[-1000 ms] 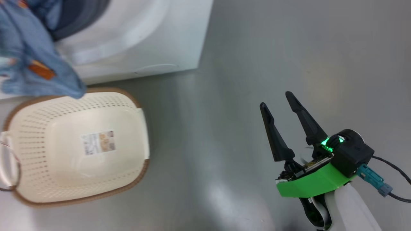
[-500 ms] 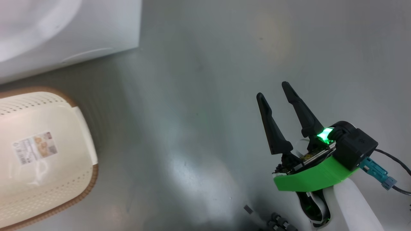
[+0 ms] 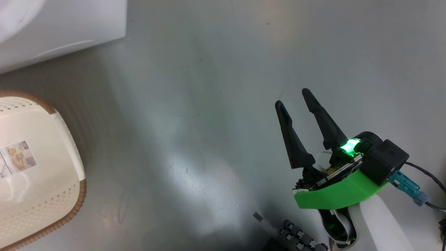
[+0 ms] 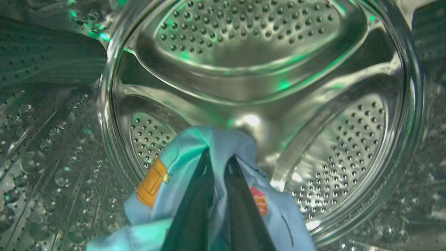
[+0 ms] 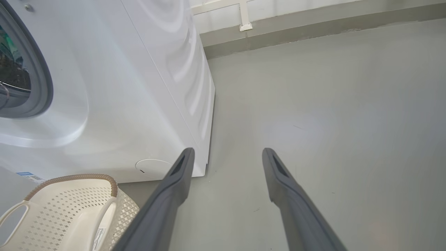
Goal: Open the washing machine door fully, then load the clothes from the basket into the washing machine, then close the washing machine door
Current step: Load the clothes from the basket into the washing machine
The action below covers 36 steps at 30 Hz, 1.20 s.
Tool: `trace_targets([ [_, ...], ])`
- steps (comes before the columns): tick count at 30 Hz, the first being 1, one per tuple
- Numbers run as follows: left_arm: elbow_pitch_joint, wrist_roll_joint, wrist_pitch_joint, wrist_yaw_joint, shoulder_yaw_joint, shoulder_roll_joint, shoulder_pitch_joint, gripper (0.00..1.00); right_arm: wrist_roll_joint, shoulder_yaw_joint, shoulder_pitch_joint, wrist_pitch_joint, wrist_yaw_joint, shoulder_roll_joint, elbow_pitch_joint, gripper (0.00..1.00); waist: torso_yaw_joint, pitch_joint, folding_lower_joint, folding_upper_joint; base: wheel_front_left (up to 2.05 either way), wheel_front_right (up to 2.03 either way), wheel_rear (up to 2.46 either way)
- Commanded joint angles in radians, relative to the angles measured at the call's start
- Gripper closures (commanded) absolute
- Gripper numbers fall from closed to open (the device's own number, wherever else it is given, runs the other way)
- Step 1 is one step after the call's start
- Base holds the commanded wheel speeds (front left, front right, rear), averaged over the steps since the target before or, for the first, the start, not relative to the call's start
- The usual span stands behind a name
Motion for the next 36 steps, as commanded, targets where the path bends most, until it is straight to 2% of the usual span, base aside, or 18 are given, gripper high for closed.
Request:
trace_targets([
  [1, -0.048, 0.007, -0.007, 0.015, 0.030, 0.051, -0.017, 1.00, 0.004, 0.025, 0.010, -0.007, 0.002, 0.001, -0.024, 0.00, 0.001, 0.004, 0.0000, 0.0000, 0.00, 0.00, 0.00],
  [6, -0.114, 0.047, -0.008, 0.030, 0.082, 0.044, 0.021, 1.00, 0.010, 0.030, 0.003, -0.007, 0.002, 0.001, -0.026, 0.00, 0.003, 0.010, 0.0000, 0.0000, 0.00, 0.00, 0.00],
  [15, 0.040, 0.022, 0.015, -0.008, 0.086, 0.009, 0.067, 1.00, 0.013, 0.036, 0.004, -0.007, 0.002, 0.001, -0.018, 0.00, 0.010, 0.007, 0.0000, 0.0000, 0.00, 0.00, 0.00],
  [17, 0.069, 0.016, 0.030, -0.019, 0.080, 0.002, 0.062, 0.54, 0.016, 0.037, 0.003, -0.007, 0.002, 0.001, -0.018, 0.00, 0.011, 0.008, 0.0000, 0.0000, 0.00, 0.00, 0.00],
  [18, 0.079, 0.016, 0.032, -0.022, 0.075, 0.001, 0.060, 0.15, 0.016, 0.036, 0.003, -0.007, 0.002, 0.001, -0.017, 0.00, 0.012, 0.008, 0.0000, 0.0000, 0.00, 0.00, 0.00],
  [19, 0.089, 0.015, 0.035, -0.026, 0.072, -0.002, 0.058, 0.00, 0.017, 0.036, 0.002, -0.007, 0.002, 0.001, -0.016, 0.00, 0.013, 0.007, 0.0000, 0.0000, 0.00, 0.00, 0.00],
  [27, 0.141, 0.008, 0.034, -0.064, 0.048, -0.011, 0.063, 0.00, 0.012, 0.025, -0.003, -0.007, 0.002, 0.001, -0.012, 0.00, 0.031, -0.011, 0.0000, 0.0000, 0.00, 0.00, 0.00],
  [36, 0.147, 0.000, 0.010, -0.083, 0.031, -0.051, 0.164, 0.00, -0.004, 0.001, 0.007, -0.007, 0.002, 0.001, -0.003, 0.00, 0.069, -0.068, 0.0000, 0.0000, 0.00, 0.00, 0.00],
])
